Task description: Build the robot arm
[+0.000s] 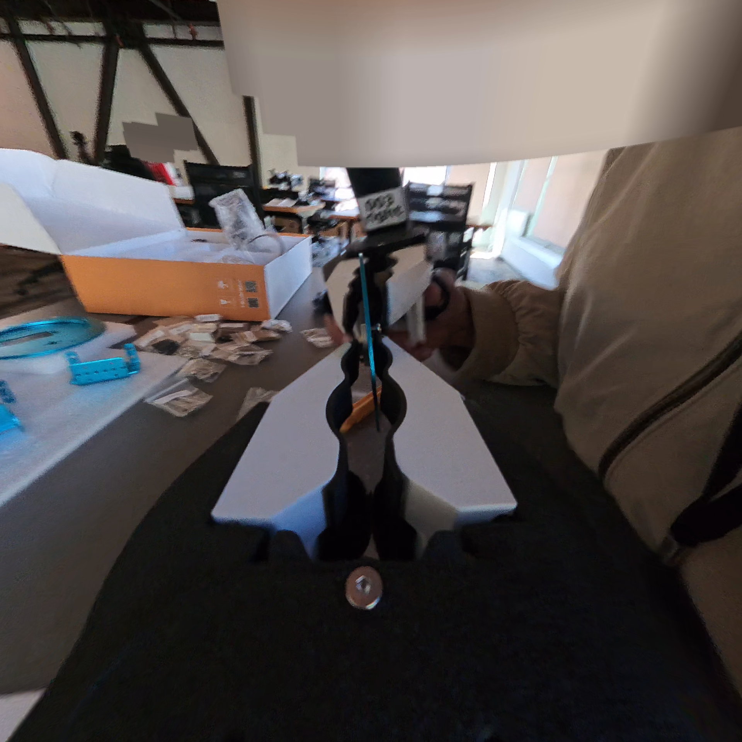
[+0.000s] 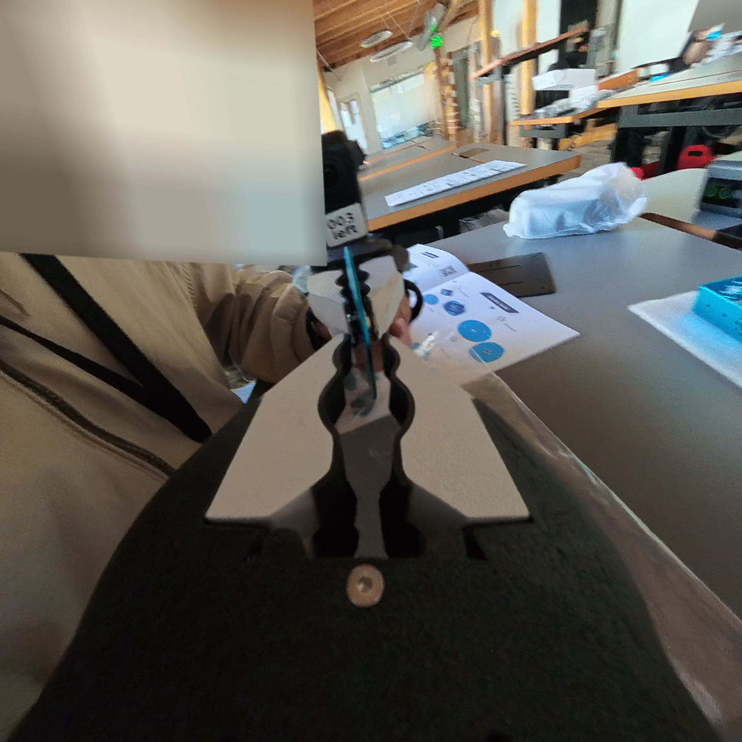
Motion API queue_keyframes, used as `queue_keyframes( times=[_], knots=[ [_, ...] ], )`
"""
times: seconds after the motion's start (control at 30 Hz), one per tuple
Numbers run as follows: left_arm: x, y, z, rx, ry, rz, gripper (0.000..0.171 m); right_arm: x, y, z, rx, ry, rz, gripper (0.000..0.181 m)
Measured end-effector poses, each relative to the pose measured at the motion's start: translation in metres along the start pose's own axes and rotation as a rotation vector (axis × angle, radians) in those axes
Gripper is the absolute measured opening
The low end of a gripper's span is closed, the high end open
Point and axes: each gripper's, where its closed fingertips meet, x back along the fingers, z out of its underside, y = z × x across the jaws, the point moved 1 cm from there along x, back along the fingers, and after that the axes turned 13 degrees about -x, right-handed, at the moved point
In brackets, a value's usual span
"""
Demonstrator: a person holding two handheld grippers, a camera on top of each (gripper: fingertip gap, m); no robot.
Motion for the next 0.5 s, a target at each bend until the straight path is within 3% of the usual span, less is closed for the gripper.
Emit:
queue_keyframes(
  times=[0.1,0.23,0.37,0.5],
  knots=[
    [0.006,0.021,0.019,-0.156,0.164,-0.135,0.007,0.03,-0.021,0.013,0.023,0.071,0.238,0.028],
    [0.016,0.05,0.05,-0.323,0.412,-0.288,0.007,0.087,-0.051,0.07,0.104,0.279,0.677,0.039],
    [0.017,0.057,0.064,-0.233,0.452,-0.31,0.007,0.103,-0.053,0.095,0.15,0.245,0.827,0.033],
    [0.018,0.061,0.066,-0.194,0.444,-0.319,0.007,0.089,-0.066,0.099,0.242,0.313,0.848,0.032]
  ],
)
